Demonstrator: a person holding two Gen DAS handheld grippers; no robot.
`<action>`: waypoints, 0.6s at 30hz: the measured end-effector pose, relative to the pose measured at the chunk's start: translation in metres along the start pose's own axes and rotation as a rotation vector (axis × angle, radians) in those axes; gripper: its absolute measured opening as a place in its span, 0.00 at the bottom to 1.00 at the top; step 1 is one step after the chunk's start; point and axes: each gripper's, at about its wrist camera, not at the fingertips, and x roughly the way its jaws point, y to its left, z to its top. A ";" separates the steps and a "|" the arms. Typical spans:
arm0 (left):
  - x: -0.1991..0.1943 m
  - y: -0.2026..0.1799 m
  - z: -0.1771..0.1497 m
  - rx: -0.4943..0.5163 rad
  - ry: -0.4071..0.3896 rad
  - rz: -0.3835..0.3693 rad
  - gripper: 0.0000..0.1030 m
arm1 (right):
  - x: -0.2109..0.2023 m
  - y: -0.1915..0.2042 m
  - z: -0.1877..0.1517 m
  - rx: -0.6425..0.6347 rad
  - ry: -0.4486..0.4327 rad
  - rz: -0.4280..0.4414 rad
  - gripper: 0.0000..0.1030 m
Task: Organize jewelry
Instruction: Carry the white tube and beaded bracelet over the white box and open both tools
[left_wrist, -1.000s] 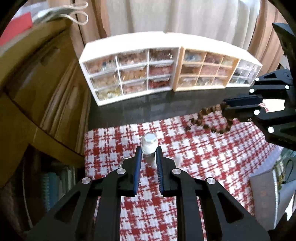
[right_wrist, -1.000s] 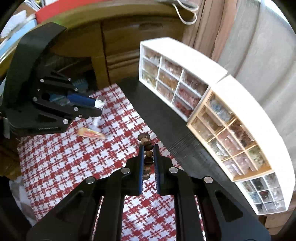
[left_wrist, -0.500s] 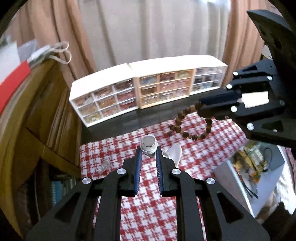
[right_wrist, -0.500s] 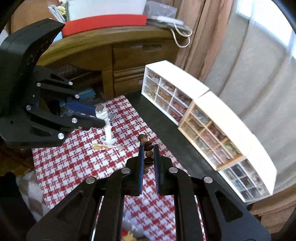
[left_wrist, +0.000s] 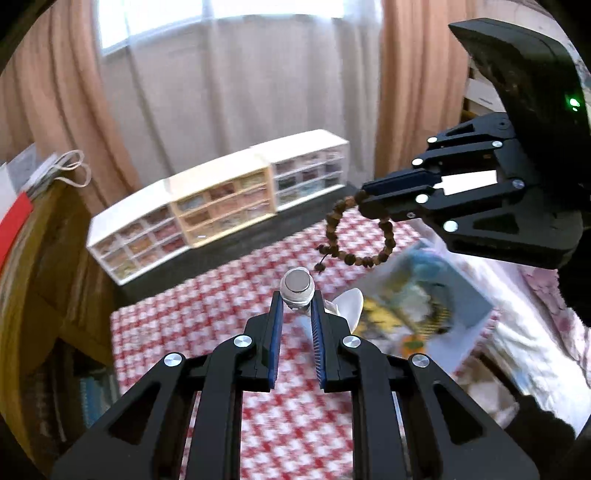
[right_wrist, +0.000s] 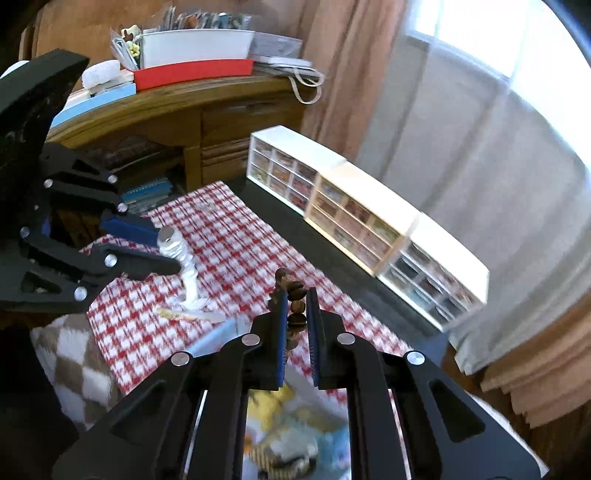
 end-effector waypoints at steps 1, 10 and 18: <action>-0.001 -0.011 -0.001 0.013 -0.005 -0.013 0.15 | -0.006 -0.001 -0.010 0.007 0.004 -0.015 0.11; 0.012 -0.081 -0.021 0.094 0.021 -0.096 0.15 | -0.023 -0.001 -0.085 0.086 0.056 -0.051 0.11; 0.050 -0.096 -0.041 0.077 0.105 -0.133 0.15 | 0.006 0.007 -0.127 0.161 0.120 -0.020 0.11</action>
